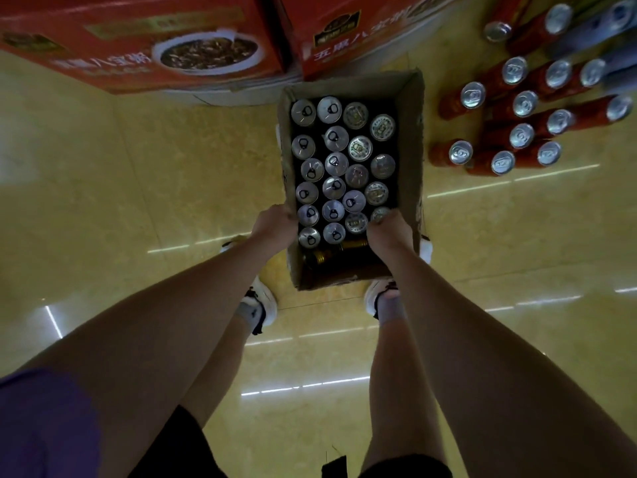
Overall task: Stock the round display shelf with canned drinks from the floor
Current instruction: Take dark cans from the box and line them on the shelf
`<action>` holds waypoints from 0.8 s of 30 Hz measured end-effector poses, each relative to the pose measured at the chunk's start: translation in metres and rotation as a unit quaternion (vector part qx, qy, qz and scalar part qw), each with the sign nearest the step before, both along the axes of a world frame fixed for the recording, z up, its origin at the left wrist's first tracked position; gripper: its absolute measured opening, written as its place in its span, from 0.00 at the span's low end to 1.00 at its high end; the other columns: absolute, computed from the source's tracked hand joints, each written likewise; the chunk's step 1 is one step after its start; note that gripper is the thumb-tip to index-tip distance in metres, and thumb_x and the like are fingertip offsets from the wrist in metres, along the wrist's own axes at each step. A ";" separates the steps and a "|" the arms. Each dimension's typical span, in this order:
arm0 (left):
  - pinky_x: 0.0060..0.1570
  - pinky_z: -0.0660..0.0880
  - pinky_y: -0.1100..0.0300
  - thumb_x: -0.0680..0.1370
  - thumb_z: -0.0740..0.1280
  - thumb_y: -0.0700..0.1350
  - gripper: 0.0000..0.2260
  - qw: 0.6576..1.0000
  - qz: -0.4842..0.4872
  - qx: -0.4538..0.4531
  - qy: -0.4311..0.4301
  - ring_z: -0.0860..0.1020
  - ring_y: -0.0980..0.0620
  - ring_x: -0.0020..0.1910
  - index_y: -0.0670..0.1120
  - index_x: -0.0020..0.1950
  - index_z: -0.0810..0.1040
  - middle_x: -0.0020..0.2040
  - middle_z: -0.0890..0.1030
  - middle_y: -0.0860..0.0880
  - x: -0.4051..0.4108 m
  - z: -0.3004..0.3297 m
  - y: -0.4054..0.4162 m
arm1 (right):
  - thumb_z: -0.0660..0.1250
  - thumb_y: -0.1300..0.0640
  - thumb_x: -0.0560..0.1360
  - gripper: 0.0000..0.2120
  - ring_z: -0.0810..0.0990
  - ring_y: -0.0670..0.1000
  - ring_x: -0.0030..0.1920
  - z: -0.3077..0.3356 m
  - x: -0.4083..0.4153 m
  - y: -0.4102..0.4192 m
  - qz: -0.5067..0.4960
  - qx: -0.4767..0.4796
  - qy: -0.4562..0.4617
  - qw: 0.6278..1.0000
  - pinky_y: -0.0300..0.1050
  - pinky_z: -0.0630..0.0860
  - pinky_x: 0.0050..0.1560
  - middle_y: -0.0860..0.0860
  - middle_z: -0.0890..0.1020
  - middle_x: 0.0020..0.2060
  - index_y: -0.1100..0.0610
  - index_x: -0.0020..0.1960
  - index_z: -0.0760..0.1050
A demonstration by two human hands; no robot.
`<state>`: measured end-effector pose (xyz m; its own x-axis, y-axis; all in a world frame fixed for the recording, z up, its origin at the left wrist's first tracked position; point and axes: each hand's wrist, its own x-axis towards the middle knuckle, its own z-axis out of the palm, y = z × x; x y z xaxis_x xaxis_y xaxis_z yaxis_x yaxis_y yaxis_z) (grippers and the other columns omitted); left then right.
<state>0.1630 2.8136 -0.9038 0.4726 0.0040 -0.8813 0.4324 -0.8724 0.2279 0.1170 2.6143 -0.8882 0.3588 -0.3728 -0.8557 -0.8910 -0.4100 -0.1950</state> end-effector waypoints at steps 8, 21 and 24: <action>0.31 0.68 0.60 0.82 0.58 0.44 0.08 0.997 0.006 -0.078 -0.008 0.75 0.48 0.38 0.45 0.51 0.76 0.41 0.77 0.48 -0.021 0.004 -0.016 | 0.61 0.58 0.78 0.11 0.74 0.55 0.44 -0.002 -0.027 0.019 0.028 0.026 -0.020 0.999 0.42 0.64 0.37 0.55 0.76 0.44 0.63 0.56 0.71; 0.56 0.76 0.44 0.75 0.63 0.33 0.21 0.980 -0.191 -0.009 -0.053 0.74 0.38 0.61 0.43 0.67 0.66 0.68 0.66 0.41 -0.079 -0.091 -0.038 | 0.72 0.56 0.70 0.25 0.77 0.61 0.56 -0.118 -0.038 0.034 0.163 0.046 -0.017 0.985 0.46 0.69 0.44 0.57 0.74 0.61 0.54 0.64 0.69; 0.54 0.74 0.47 0.77 0.63 0.36 0.16 0.987 -0.134 0.006 -0.086 0.75 0.39 0.59 0.44 0.64 0.69 0.68 0.66 0.43 -0.085 -0.110 -0.043 | 0.72 0.54 0.70 0.21 0.79 0.60 0.53 -0.136 -0.042 0.039 0.195 0.050 -0.033 0.979 0.46 0.72 0.43 0.56 0.79 0.55 0.52 0.60 0.69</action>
<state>0.0777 2.7707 -1.0136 0.6004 -0.1316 -0.7888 0.1407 -0.9536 0.2661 0.0746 2.6537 -1.0241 0.5128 -0.1126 -0.8511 -0.6548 -0.6924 -0.3030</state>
